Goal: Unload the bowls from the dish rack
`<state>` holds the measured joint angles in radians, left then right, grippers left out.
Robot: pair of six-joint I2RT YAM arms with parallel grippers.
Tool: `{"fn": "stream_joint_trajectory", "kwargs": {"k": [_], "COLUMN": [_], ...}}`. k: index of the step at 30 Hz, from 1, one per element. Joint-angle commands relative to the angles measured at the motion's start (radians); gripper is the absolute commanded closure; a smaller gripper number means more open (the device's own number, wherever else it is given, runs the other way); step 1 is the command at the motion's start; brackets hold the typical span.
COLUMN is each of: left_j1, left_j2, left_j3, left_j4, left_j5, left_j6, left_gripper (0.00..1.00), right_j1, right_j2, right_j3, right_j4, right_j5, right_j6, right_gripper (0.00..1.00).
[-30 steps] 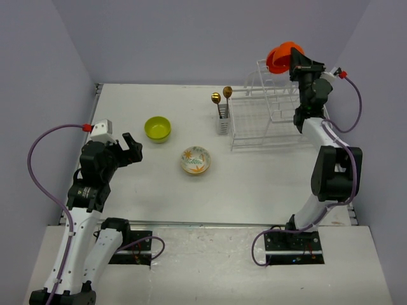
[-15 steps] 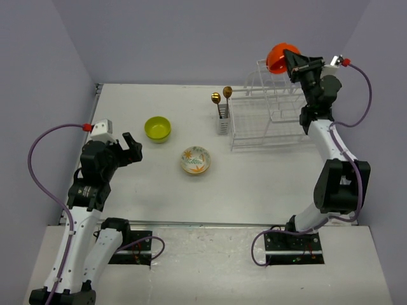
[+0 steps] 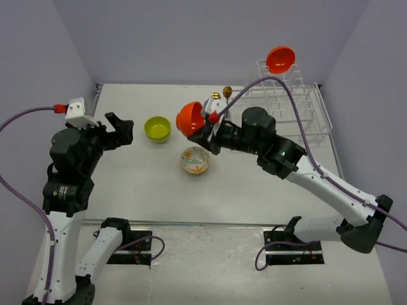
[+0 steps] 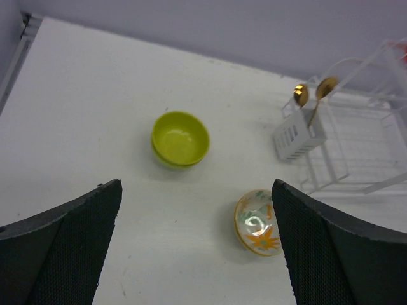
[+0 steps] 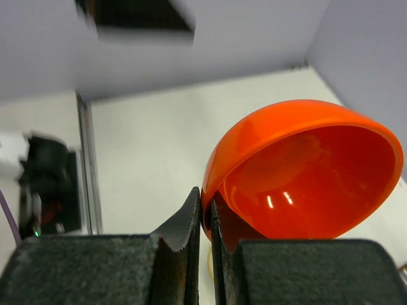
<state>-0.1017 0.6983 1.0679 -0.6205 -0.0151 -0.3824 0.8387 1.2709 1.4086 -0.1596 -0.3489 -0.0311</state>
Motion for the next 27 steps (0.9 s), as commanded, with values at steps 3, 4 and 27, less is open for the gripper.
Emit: {"fn": "stream_joint_trajectory", "kwargs": {"k": [3, 4, 27], "left_j1": [-0.007, -0.007, -0.242], "left_j2": [0.030, 0.033, 0.236], "left_j3": [0.311, 0.325, -0.006], "left_j4": [-0.077, -0.099, 0.038], "left_j5": [0.162, 0.179, 0.443], "left_j6": [-0.019, -0.032, -0.072], "left_gripper": [0.00, 0.00, 0.17], "right_j1": [0.195, 0.223, 0.404], "right_j2": [-0.005, -0.001, 0.272], "right_j3": [-0.112, -0.112, 0.148], "right_j4": [-0.239, -0.262, -0.526], "right_j5": [0.258, 0.272, 0.455], "right_j6": [-0.397, -0.404, -0.464], "right_gripper": [1.00, 1.00, 1.00]}}
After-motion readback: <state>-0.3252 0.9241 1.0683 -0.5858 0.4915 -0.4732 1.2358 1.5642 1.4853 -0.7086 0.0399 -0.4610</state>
